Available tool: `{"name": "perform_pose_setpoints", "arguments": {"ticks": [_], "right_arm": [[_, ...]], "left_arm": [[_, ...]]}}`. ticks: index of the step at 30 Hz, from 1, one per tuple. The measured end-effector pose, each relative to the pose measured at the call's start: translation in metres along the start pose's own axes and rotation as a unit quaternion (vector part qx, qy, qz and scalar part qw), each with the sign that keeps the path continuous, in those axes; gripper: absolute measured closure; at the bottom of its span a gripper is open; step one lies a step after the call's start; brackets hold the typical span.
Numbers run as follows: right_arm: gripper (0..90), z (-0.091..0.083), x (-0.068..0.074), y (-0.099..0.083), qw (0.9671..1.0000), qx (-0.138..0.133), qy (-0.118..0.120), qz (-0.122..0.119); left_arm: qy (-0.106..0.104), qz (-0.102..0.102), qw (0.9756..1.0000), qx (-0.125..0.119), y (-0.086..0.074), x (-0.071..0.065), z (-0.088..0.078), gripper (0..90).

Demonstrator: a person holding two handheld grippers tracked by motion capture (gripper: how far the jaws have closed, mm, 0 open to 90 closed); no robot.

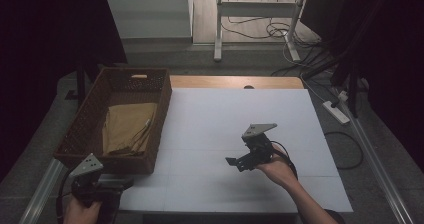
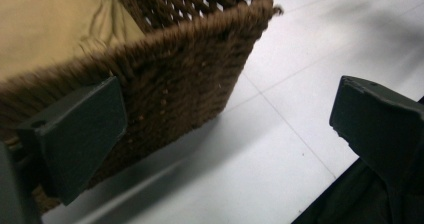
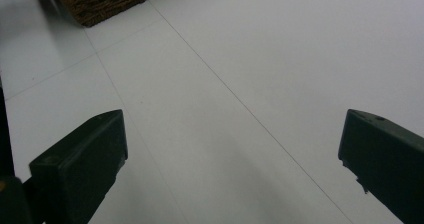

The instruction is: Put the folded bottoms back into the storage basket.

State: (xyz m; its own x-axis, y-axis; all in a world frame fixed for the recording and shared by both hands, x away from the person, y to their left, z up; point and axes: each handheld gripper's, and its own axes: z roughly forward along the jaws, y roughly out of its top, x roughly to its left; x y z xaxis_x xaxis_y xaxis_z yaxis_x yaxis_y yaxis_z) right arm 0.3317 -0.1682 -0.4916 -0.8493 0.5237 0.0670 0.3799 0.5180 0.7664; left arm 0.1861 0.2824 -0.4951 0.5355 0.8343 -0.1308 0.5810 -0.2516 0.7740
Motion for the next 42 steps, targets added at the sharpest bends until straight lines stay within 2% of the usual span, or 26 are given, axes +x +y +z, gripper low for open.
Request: {"name": "perform_pose_setpoints", "arguments": {"ticks": [1, 4, 8, 14, 34, 42], "right_arm": [[0.2, -0.001, 0.000, -0.001, 1.0000, 0.000, -0.001, -0.001], [0.1, -0.003, 0.000, -0.002, 1.0000, -0.003, -0.003, -0.001], [0.2, -0.008, 0.000, -0.004, 1.0000, -0.005, -0.003, 0.001], [0.2, -0.016, 0.000, -0.007, 0.9999, -0.012, -0.001, 0.006], [0.2, -0.043, -0.001, -0.027, 0.9990, -0.025, -0.015, 0.035], [0.2, -0.056, 0.000, -0.037, 0.9982, -0.033, -0.028, 0.040]], "left_arm": [[0.000, 0.000, 1.0000, 0.007, 0.000, 0.000, 0.001, 1.1], [0.002, -0.001, 1.0000, 0.001, 0.000, 0.000, 0.001, 0.9], [0.001, -0.013, 0.9999, 0.005, 0.000, 0.004, 0.001, 0.9], [-0.001, -0.019, 0.9998, 0.008, 0.000, 0.005, 0.002, 0.7], [-0.006, -0.019, 0.9998, 0.006, 0.000, 0.007, 0.002, 0.6], [-0.007, -0.020, 0.9998, 0.007, 0.000, 0.008, 0.002, 0.4]]}}
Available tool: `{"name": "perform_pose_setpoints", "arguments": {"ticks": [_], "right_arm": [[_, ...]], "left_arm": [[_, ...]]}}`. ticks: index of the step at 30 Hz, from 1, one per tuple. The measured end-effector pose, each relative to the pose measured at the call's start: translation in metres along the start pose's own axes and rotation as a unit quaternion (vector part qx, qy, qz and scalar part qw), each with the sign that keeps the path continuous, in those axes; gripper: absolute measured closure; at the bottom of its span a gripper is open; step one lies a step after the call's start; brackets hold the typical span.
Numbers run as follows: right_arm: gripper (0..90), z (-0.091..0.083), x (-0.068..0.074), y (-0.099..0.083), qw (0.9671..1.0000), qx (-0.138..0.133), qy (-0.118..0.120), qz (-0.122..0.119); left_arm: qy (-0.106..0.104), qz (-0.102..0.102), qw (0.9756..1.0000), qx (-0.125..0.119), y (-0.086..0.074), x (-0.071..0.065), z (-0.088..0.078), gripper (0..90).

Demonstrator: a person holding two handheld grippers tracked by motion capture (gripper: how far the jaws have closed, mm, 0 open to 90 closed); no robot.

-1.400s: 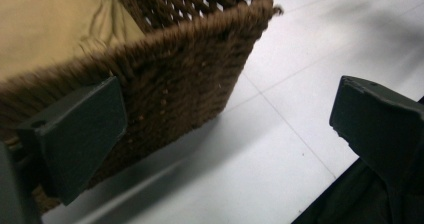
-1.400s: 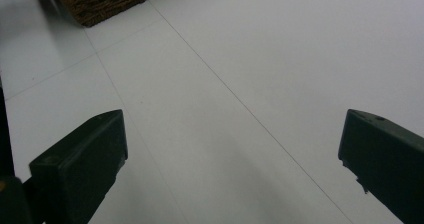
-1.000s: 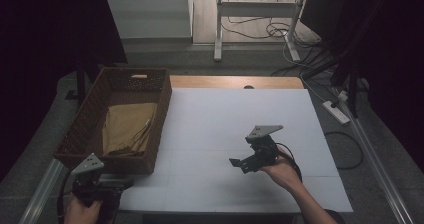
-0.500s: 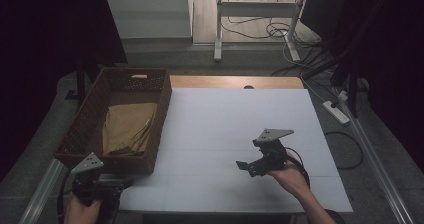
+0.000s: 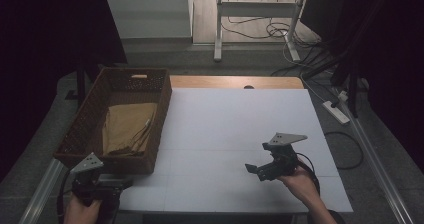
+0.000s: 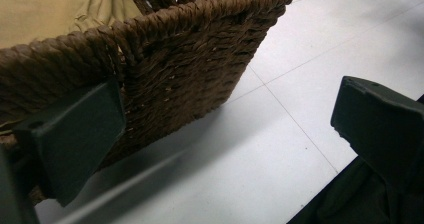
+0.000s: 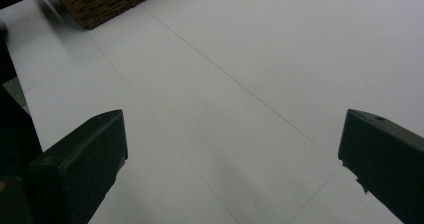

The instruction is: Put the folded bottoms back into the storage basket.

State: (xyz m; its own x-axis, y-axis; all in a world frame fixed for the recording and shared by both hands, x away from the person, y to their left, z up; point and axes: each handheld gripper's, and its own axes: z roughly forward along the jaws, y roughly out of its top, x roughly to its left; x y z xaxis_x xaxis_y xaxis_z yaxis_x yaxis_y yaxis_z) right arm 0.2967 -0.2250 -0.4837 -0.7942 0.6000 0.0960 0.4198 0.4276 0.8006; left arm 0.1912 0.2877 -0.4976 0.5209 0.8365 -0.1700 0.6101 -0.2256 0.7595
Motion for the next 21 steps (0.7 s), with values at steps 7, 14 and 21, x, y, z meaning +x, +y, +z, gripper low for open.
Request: {"name": "perform_pose_setpoints", "arguments": {"ticks": [7, 14, 21], "right_arm": [[0.2, -0.011, 0.000, -0.008, 0.9999, -0.006, -0.006, 0.008], [0.1, -0.021, -0.001, -0.017, 0.9995, -0.009, -0.021, 0.022], [0.1, -0.029, -0.004, -0.028, 0.9988, -0.008, -0.033, 0.036]], "left_arm": [[-0.001, -0.001, 1.0000, 0.001, 0.000, 0.000, 0.000, 0.4], [-0.003, -0.002, 1.0000, 0.001, 0.000, 0.001, 0.000, 0.4], [-0.004, -0.002, 1.0000, 0.001, 0.000, 0.001, 0.000, 0.2]]}}
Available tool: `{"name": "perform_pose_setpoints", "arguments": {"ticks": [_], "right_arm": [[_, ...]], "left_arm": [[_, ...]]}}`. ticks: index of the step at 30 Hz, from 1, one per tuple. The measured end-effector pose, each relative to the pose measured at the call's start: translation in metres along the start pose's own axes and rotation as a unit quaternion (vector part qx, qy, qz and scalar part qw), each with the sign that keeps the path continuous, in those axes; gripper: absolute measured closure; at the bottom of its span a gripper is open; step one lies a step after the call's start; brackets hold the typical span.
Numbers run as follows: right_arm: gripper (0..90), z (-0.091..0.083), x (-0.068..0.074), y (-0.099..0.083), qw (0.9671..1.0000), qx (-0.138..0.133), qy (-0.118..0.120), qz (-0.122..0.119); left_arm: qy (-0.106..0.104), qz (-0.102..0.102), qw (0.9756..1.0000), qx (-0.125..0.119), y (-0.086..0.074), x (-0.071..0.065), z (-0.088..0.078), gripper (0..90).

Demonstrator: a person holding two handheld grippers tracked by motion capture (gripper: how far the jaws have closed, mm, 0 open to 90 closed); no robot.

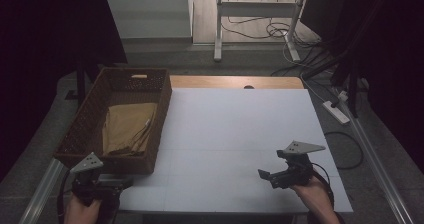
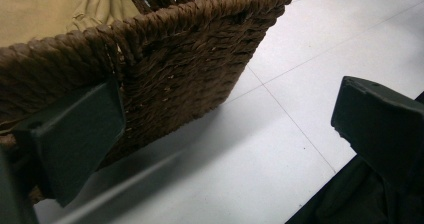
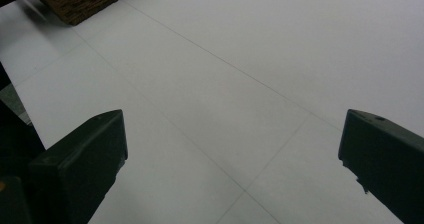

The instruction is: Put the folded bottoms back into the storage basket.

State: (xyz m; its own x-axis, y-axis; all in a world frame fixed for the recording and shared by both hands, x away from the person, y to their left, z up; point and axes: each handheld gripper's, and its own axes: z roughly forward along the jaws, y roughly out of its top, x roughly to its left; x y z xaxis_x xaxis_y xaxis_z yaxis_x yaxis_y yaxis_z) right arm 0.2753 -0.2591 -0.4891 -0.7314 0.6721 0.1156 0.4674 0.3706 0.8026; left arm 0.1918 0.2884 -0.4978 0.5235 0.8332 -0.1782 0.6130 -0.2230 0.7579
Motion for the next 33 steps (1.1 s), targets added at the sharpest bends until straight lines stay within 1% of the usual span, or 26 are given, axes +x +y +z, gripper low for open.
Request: {"name": "perform_pose_setpoints", "arguments": {"ticks": [3, 8, 13, 16, 17, 21, 22, 23, 26, 31, 32, 33], "right_arm": [[0.1, -0.003, -0.001, -0.004, 1.0000, -0.001, -0.004, 0.008], [0.1, -0.007, -0.003, -0.010, 0.9998, 0.006, -0.012, 0.012], [0.1, -0.011, -0.004, -0.016, 0.9997, 0.007, -0.018, 0.018], [0.1, -0.014, -0.005, -0.019, 0.9995, 0.010, -0.023, 0.017], [0.1, -0.014, -0.005, -0.020, 0.9995, 0.008, -0.024, 0.017], [0.1, -0.018, -0.006, -0.024, 0.9993, 0.014, -0.027, 0.023], [0.1, -0.019, -0.007, -0.025, 0.9992, 0.012, -0.028, 0.024], [0.1, -0.020, -0.007, -0.026, 0.9991, 0.016, -0.031, 0.024], [0.1, -0.023, -0.007, -0.027, 0.9991, 0.011, -0.033, 0.026], [0.1, -0.028, -0.007, -0.029, 0.9988, 0.012, -0.037, 0.030], [0.1, -0.029, -0.007, -0.029, 0.9988, 0.009, -0.038, 0.030], [0.1, -0.030, -0.007, -0.029, 0.9987, 0.012, -0.040, 0.029]], "left_arm": [[0.000, 0.000, 1.0000, 0.000, 0.000, 0.000, 0.000, 0.2], [-0.002, -0.001, 1.0000, 0.000, 0.000, 0.000, 0.000, 0.2], [-0.004, -0.002, 1.0000, 0.000, 0.000, 0.001, 0.000, 0.2], [-0.004, -0.002, 1.0000, 0.000, 0.000, 0.001, 0.000, 0.1], [-0.005, -0.002, 1.0000, 0.000, 0.000, 0.001, 0.000, 0.1], [-0.005, -0.003, 1.0000, 0.000, 0.000, 0.001, 0.000, 0.1], [-0.005, -0.003, 1.0000, 0.000, 0.000, 0.001, 0.000, 0.1], [-0.006, -0.003, 1.0000, 0.000, 0.000, 0.001, 0.000, 0.1], [-0.006, -0.004, 1.0000, -0.001, 0.000, 0.001, 0.000, 0.1], [-0.008, -0.005, 1.0000, -0.002, 0.000, 0.002, 0.000, 0.2], [-0.008, -0.005, 1.0000, -0.001, 0.000, 0.002, 0.000, 0.2], [-0.008, -0.005, 1.0000, -0.002, 0.000, 0.002, 0.000, 0.2]]}}
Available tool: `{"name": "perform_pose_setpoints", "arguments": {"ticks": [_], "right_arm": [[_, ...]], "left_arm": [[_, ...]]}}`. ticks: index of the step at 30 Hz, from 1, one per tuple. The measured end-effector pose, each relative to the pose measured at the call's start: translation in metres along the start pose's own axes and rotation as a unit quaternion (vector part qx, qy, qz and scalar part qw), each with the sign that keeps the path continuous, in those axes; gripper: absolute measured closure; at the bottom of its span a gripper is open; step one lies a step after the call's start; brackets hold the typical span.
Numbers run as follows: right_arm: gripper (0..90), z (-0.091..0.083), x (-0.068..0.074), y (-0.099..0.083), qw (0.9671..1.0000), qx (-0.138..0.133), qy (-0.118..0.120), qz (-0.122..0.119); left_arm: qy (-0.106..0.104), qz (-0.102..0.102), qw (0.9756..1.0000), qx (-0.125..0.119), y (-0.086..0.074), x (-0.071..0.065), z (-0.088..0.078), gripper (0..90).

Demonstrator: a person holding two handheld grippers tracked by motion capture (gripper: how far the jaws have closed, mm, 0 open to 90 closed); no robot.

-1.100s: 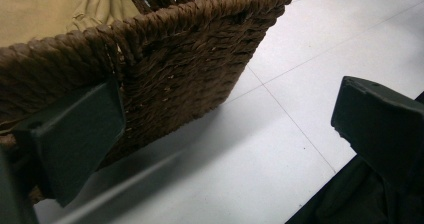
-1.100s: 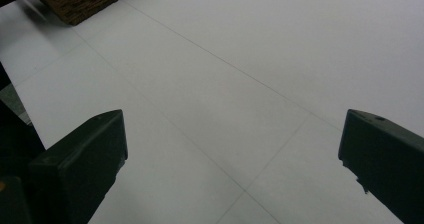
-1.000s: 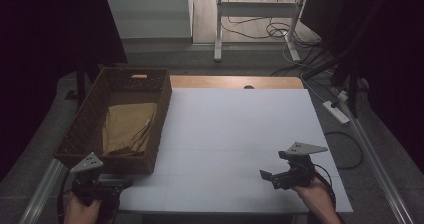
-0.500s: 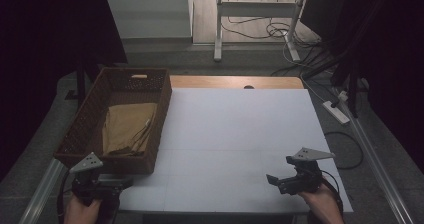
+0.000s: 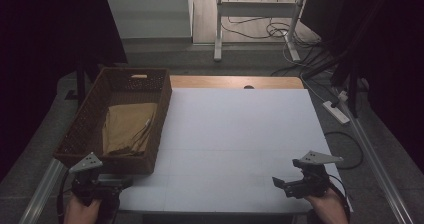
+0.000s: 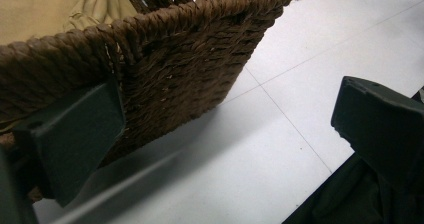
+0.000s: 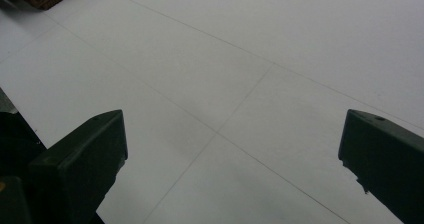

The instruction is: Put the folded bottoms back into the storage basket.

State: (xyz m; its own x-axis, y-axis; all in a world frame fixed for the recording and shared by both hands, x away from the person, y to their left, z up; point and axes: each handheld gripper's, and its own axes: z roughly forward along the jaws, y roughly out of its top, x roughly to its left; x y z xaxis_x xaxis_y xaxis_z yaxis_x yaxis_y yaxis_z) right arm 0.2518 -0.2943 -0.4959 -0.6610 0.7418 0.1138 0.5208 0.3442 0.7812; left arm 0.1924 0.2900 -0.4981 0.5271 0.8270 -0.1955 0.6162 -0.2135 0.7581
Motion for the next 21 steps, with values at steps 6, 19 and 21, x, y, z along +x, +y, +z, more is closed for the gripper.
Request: {"name": "perform_pose_setpoints", "arguments": {"ticks": [6, 19, 21], "right_arm": [[0.1, -0.008, -0.002, -0.004, 0.9999, -0.002, -0.012, 0.003], [0.1, -0.020, -0.004, -0.011, 0.9995, -0.009, -0.027, 0.015], [0.1, -0.022, -0.005, -0.011, 0.9994, -0.008, -0.028, 0.017]], "left_arm": [[-0.001, 0.000, 1.0000, 0.000, 0.000, 0.000, 0.000, 0.2], [-0.003, -0.002, 1.0000, -0.001, 0.000, 0.001, 0.000, 0.2], [-0.002, -0.002, 1.0000, -0.001, 0.000, 0.001, 0.000, 0.3]]}}
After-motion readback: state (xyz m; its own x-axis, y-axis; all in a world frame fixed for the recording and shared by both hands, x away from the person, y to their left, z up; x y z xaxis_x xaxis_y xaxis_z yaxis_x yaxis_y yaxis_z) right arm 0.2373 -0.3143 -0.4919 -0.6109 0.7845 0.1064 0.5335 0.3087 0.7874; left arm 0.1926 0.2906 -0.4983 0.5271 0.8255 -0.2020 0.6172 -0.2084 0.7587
